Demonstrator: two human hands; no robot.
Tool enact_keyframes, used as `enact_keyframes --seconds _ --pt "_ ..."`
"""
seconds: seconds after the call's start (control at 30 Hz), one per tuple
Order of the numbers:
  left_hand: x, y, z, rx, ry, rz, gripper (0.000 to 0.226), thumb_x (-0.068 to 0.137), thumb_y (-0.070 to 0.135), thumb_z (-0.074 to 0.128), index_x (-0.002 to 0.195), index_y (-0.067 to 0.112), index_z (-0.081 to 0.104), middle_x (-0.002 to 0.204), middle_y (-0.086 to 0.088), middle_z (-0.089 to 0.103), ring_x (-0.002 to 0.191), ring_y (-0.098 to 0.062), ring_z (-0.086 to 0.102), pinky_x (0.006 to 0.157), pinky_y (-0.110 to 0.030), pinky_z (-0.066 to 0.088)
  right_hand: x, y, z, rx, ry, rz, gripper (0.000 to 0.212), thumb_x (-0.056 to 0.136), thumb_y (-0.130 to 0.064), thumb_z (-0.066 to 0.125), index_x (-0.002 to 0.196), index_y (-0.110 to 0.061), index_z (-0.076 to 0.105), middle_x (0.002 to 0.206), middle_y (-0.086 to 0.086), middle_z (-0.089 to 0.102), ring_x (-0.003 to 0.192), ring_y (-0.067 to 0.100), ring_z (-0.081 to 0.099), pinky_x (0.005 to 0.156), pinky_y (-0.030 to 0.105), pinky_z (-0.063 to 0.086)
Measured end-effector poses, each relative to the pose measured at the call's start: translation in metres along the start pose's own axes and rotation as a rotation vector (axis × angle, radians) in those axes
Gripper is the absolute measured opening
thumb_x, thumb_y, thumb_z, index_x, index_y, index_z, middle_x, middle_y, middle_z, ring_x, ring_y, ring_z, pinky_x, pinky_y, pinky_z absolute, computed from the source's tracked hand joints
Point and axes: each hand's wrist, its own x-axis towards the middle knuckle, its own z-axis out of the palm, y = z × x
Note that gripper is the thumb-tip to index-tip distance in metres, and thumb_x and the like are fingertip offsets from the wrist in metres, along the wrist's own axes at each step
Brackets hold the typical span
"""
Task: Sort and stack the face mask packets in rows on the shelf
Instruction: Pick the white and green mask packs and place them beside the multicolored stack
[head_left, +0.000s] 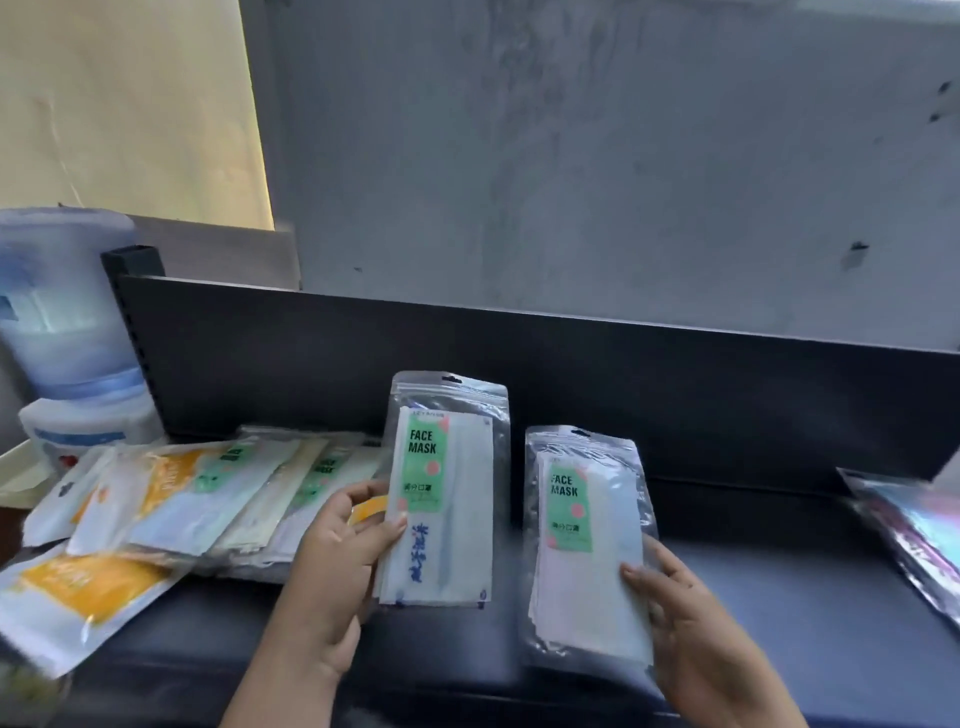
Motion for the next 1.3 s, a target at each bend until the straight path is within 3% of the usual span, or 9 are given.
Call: enact_keyframes --seconds 0.17,0.27,0.43,0.57,0.77,0.87,1.0,1.17,1.3 --pt "-0.016 -0.013 0.043 0.011 0.024 -0.036 0.025 0.098 0.000 0.064 0.117 0.017 0.065 0.092 -0.009 0.083 0.071 -0.022 0.079 0.054 -0.034 0.060 -0.005 -0.021 -0.031 0.011 0.081 0.076 0.032 0.098 -0.002 0.054 0.120 -0.016 0.072 0.111 0.020 0.079 0.082 0.031 0.081 0.056 0.043 0.064" --pt "-0.017 -0.019 0.062 0.035 0.017 -0.045 0.024 0.097 -0.002 0.064 0.115 0.015 0.065 0.087 -0.006 0.083 0.067 -0.019 0.079 0.047 -0.032 0.059 -0.005 -0.032 -0.050 0.001 0.100 0.074 0.039 0.089 -0.004 0.061 0.126 -0.012 0.070 0.117 0.023 0.076 0.089 0.034 0.080 0.063 0.045 0.066" --pt "-0.011 -0.040 0.087 0.059 -0.027 -0.079 0.022 0.098 0.002 0.064 0.114 0.018 0.066 0.083 -0.004 0.083 0.066 -0.019 0.079 0.051 -0.035 0.060 -0.002 -0.034 -0.079 0.048 0.171 0.027 0.047 0.083 -0.006 0.067 0.129 -0.001 0.067 0.120 0.028 0.074 0.093 0.036 0.078 0.069 0.050 0.066" --pt "-0.013 -0.057 0.122 0.063 -0.024 -0.126 0.023 0.098 -0.003 0.063 0.114 0.012 0.066 0.083 -0.011 0.082 0.062 -0.023 0.078 0.045 -0.034 0.058 -0.010 -0.049 -0.108 0.065 0.143 0.015 0.023 0.080 0.003 0.068 0.102 0.002 0.073 0.113 0.033 0.074 0.087 0.039 0.079 0.081 0.062 0.059" --pt "-0.019 -0.079 0.194 0.113 -0.022 -0.147 0.020 0.100 0.003 0.064 0.116 0.014 0.067 0.094 -0.014 0.083 0.079 -0.032 0.080 0.071 -0.050 0.063 -0.017 -0.089 -0.173 0.107 0.194 0.017 0.028 0.083 0.008 0.065 0.111 0.008 0.066 0.099 0.029 0.077 0.074 0.033 0.079 0.070 0.052 0.064" --pt "-0.027 -0.097 0.235 0.135 0.009 -0.142 0.019 0.100 0.004 0.064 0.115 0.015 0.067 0.094 -0.013 0.083 0.082 -0.033 0.080 0.065 -0.045 0.064 -0.012 -0.112 -0.210 0.083 0.223 0.002 0.030 0.084 0.003 0.066 0.114 0.006 0.068 0.105 0.029 0.076 0.078 0.035 0.076 0.067 0.046 0.065" --pt "-0.039 -0.125 0.293 0.149 0.050 -0.150 0.019 0.100 0.003 0.064 0.116 0.012 0.067 0.093 -0.013 0.083 0.081 -0.034 0.079 0.063 -0.044 0.064 -0.012 -0.139 -0.253 0.050 0.202 0.021 0.011 0.094 0.001 0.061 0.096 -0.003 0.071 0.114 0.032 0.073 0.088 0.037 0.070 0.069 0.043 0.061" --pt "-0.051 -0.147 0.354 0.200 0.037 -0.148 0.015 0.100 0.006 0.064 0.113 0.013 0.067 0.089 -0.010 0.083 0.075 -0.029 0.081 0.057 -0.038 0.061 -0.016 -0.163 -0.285 0.098 0.115 0.009 0.014 0.096 0.006 0.056 0.108 0.005 0.065 0.114 0.032 0.074 0.080 0.032 0.077 0.059 0.038 0.063" --pt "-0.058 -0.163 0.386 0.222 0.034 -0.148 0.014 0.100 0.003 0.064 0.113 0.009 0.067 0.091 -0.014 0.083 0.077 -0.032 0.080 0.060 -0.040 0.063 -0.023 -0.166 -0.294 0.104 0.037 -0.013 0.030 0.096 0.013 0.050 0.119 0.002 0.067 0.114 0.028 0.076 0.095 0.035 0.078 0.067 0.039 0.066"
